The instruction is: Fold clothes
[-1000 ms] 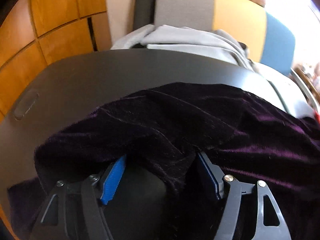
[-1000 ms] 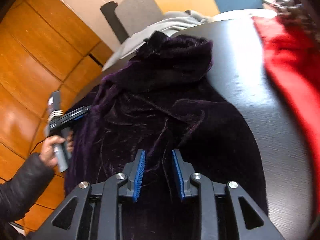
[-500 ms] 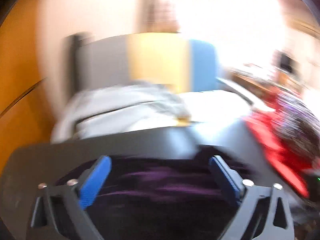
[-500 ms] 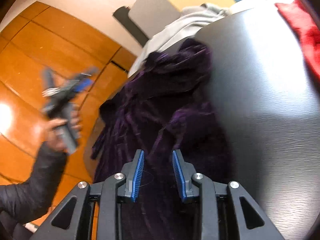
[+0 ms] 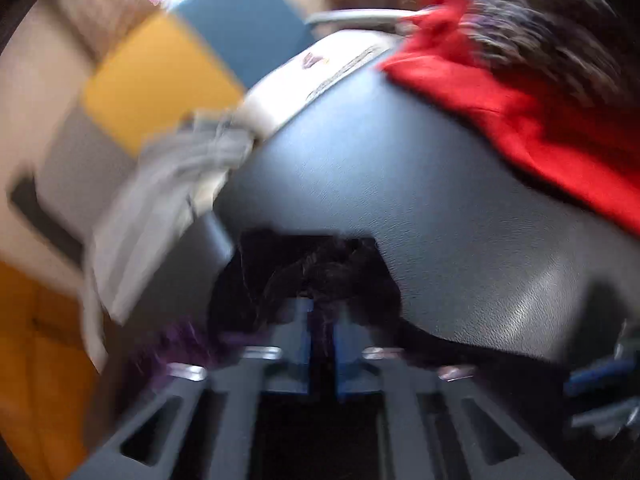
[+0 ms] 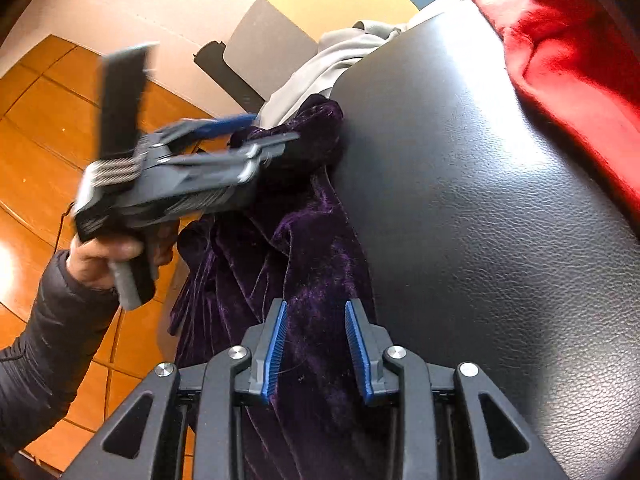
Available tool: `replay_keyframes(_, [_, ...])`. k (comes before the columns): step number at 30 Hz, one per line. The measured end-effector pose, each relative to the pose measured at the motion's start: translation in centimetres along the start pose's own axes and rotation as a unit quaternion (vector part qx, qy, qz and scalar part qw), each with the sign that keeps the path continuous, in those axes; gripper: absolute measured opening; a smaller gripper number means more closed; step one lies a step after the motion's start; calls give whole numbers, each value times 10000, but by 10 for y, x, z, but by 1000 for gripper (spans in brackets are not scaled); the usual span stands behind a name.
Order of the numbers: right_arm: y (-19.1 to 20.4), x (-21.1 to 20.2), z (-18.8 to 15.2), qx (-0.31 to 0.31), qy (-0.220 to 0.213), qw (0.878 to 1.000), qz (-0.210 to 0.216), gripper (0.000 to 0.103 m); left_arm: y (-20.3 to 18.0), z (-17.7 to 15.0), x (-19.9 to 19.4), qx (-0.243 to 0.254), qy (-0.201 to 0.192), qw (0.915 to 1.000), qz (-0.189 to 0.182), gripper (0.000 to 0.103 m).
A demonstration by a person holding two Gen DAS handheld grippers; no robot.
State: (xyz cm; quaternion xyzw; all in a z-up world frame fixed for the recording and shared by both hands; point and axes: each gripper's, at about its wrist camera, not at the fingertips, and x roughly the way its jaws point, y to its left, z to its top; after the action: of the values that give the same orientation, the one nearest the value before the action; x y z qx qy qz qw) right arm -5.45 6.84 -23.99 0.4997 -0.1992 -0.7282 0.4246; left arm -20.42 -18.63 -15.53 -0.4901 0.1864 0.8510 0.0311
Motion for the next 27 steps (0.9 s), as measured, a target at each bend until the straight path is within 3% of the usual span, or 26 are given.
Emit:
replay_keyframes(2, [3,-1,-2,-165,41,9998,-38,31,38,-5,-32,-754,-707,9944,-201,10])
replay_keyframes(5, [9,-9,-7,-442,109,9989,-78,31,92,-37,-92,-1594,-1620,9720,-603,10])
replay_keyframes(8, [15,-5,4,-605,61,9980,-176,31,126,-92,-140,-1800,-1975,9626,-445,10])
replay_keyframes(11, [18,4,20,-622,-48,9972,-407,31,144,-152,-153,-2035,-1720,9639,-28,10])
replay_keyframes(14, [25,26,36,-568,79,9971,-499,32,157,-212,-138,-2548,-1236,9589,197,10])
replay_keyframes(16, [28,43,41,-325,248,9990,-162,32,158,-245,-115,-2781,-898,9557,352,10])
replay_keyframes(20, [61,81,26,-227,967,9916,826,31,162,-302,-62,-3538,-227,9347,269,11])
replay_keyframes(23, [94,104,2,-603,1589,9806,976,31,157,-319,-52,-3876,-471,9204,210,12])
replay_keyframes(25, [103,107,4,-551,1632,9792,1071,31,156,-322,-53,-3919,-560,9181,201,14])
replay_keyframes(27, [102,104,22,-305,1387,9839,1082,32,155,-326,-53,-3934,-642,9169,196,15])
